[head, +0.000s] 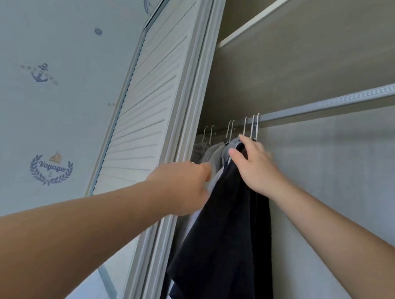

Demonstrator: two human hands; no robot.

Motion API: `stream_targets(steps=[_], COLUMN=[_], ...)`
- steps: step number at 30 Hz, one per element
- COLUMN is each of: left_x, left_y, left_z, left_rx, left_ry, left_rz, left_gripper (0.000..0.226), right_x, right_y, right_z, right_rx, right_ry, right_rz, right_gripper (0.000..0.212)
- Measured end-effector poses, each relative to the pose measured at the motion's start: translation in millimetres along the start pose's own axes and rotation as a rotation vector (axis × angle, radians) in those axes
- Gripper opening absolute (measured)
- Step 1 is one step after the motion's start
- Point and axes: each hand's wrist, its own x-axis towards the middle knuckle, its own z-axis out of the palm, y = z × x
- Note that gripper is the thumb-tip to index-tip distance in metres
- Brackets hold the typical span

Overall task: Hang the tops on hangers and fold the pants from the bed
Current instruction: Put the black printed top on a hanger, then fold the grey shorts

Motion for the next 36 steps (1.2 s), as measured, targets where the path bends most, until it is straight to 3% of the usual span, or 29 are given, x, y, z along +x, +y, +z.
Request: stream_targets(steps=[4,10,14,20,29,36], left_x=[-62,-184,-288,-478,-772,-925], left_y=[-36,-97,-124,-148,-100,-24], left_z=[-19,-67,-108,-155,-237,-266], left_rx=[0.189,0.343,0.39,0.411,0.525,0.617], left_ry=[0.105,0.039,-0.05,-0.129,-0.238,-0.276], left_rz=[0.009,-0.168,-0.321,-0.623,-1.205,-1.676], left_gripper=[0.036,0.061,0.076,0.076,0.08,0.076], right_x=[-40,-99,-154,-274,-483,-646], right_y=[-50,-146,-225,-353,-530,-645], right_z=[18,60,93,130,179,194], right_rx=[-0.092,-0.146,-0.022,0.239,0.538,0.758], right_ry=[-0.04,-0.096,-0.173,-0.33,-0.723,-1.045], right_rz=[-0.115,-0.295,-0.393,-0.58,-0.847,-1.093], right_gripper=[0.066,0.079,0.082,0.077,0.081,0.082])
